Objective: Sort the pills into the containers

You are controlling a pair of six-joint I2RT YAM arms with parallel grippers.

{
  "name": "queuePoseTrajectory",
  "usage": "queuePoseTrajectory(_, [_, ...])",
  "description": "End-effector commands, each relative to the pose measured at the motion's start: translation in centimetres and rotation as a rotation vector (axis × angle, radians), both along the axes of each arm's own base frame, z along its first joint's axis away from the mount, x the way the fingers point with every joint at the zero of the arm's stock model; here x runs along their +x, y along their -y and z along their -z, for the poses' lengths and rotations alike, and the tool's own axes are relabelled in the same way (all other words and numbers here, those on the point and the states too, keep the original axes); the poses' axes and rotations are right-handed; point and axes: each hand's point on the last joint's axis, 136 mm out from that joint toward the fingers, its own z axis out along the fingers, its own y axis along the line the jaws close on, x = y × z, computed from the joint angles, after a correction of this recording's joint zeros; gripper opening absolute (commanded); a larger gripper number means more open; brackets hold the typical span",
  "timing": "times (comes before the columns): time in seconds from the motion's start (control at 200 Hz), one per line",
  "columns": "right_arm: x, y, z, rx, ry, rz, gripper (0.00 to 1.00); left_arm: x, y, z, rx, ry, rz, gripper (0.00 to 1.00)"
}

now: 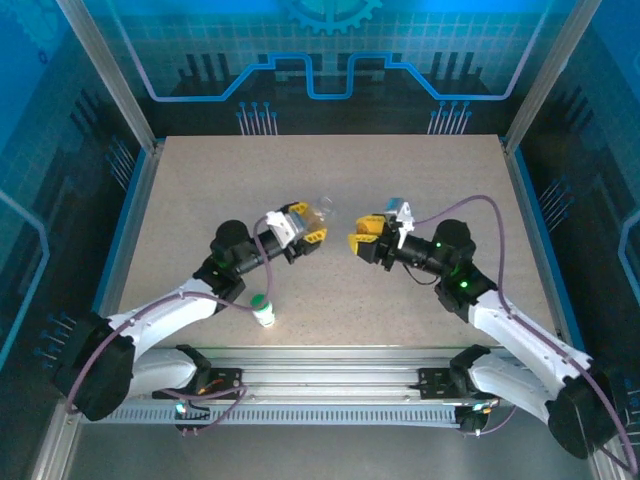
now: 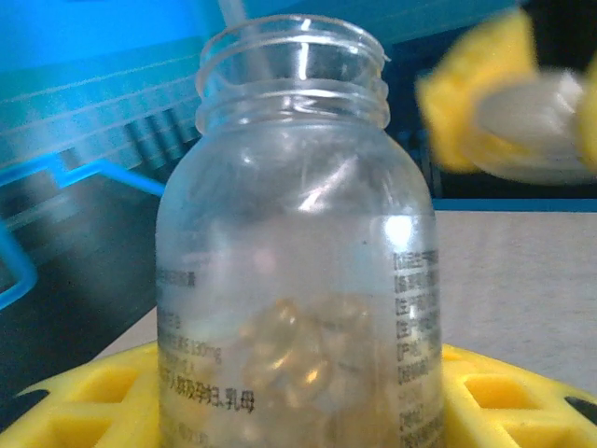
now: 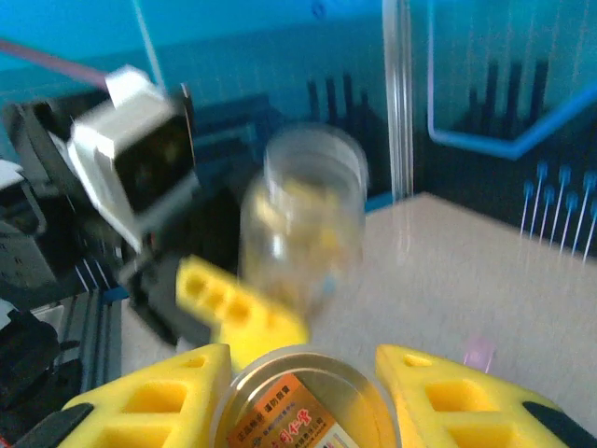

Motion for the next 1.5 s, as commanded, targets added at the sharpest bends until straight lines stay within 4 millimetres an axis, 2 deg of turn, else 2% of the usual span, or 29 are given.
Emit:
queuePoseTrajectory(0.0, [-1.8,-0.2,-1.9,-0.056,0.131,-0.067,0.0,-2.1,2.2,-1.9,-0.031,0.079,0.063,0.0])
queuePoseTrajectory(0.105, [-2.6,-0.1,-3.2,-0.049,0.186,-0.081,0.0,-3.4,3.3,-2.2,-0.061,0.09,0.111,0.0])
queuePoseTrajectory(0.305, [-3.5,-0.5,-3.4,-0.044,0.198,-0.123,0.0,-5.2,4.0,-2.4,-0.124,0.092,0.201,0.0])
queuePoseTrajectory(0.39, [-4.2,-0.9,-3.6,-0.039,0.209,-0.158,0.0,-5.2,4.3,-2.0,-0.123,0.078,0.216,0.0])
queuePoseTrajectory(0.63, [-4.5,-1.1,-3.8,-0.056,0.208,-0.16,0.0,-6.2,5.5,-1.1,-0.102,0.076,0.276,0.0])
queuePoseTrajectory(0.846, [-4.7,-1.1,-2.3,-0.136,0.181,-0.173,0.0,-7.4,6.0,-1.1,-0.089,0.078,0.338,0.0])
queuePoseTrajectory(1.001, [-6.6,-1.5,-1.5,-0.184,0.183,-0.294,0.0,-8.6,6.1,-1.7,-0.091,0.1,0.397,0.0])
queuePoseTrajectory(1.101, [-7.6,-1.5,0.2,-0.278,0.158,-0.362,0.0,-9.3,5.8,-2.5,-0.092,0.141,0.411,0.0])
queuePoseTrajectory(1.136, [-8.0,-1.4,1.5,-0.32,0.13,-0.394,0.0,-9.4,5.7,-2.5,-0.082,0.158,0.414,0.0])
queuePoseTrajectory(1.166, [-8.3,-1.3,0.9,-0.339,0.146,-0.41,0.0,-9.5,5.6,-2.6,-0.076,0.17,0.416,0.0])
queuePoseTrajectory(1.351, [-8.8,-1.2,3.0,-0.443,0.125,-0.495,0.0,-9.1,4.1,-4.9,-0.126,0.226,0.451,0.0])
queuePoseTrajectory(1.496, [-7.9,-1.4,3.7,-0.536,0.078,-0.528,0.0,-8.4,3.2,-6.4,-0.135,0.228,0.488,0.0])
